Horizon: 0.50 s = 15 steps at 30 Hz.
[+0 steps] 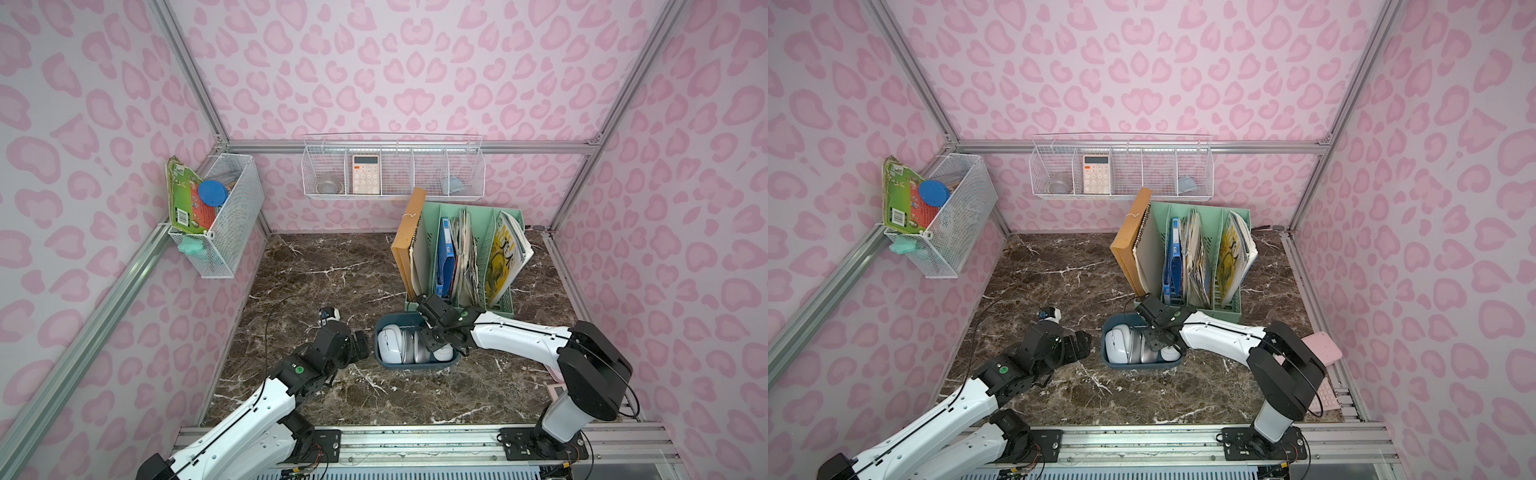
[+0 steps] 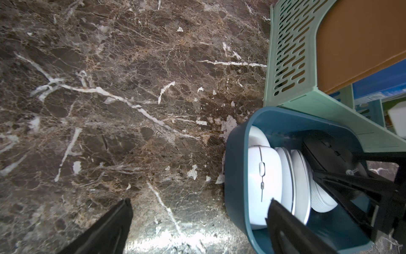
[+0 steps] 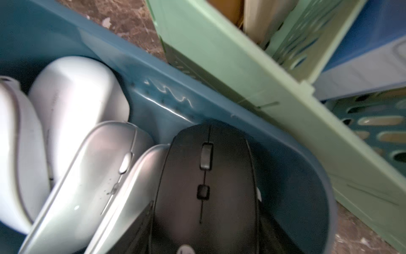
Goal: Take out the mouse from the storage box
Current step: Pick up the mouse from the storage box.
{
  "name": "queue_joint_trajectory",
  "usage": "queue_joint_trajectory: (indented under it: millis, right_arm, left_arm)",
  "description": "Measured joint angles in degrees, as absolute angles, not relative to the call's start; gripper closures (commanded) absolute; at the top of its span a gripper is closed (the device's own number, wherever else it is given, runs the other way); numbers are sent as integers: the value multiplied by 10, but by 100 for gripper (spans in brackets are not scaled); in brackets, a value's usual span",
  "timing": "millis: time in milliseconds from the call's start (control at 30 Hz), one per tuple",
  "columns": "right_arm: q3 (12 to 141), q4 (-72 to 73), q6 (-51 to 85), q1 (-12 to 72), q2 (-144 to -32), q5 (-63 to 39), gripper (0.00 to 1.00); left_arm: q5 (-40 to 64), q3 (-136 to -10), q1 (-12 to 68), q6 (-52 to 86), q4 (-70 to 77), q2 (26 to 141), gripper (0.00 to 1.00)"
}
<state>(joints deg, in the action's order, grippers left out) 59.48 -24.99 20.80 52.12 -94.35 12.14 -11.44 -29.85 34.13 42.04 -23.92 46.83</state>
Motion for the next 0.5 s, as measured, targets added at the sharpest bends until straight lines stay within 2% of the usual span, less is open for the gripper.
queue_joint_trajectory:
  millis: [233, 500]
  right_arm:
    - [597, -276, 229, 547, -898, 144, 50]
    - [597, -332, 296, 616, -826, 199, 50]
  left_arm:
    - [-103, -304, 341, 423, -248, 462, 1]
    - [-89, -314, 341, 449, -278, 448, 1]
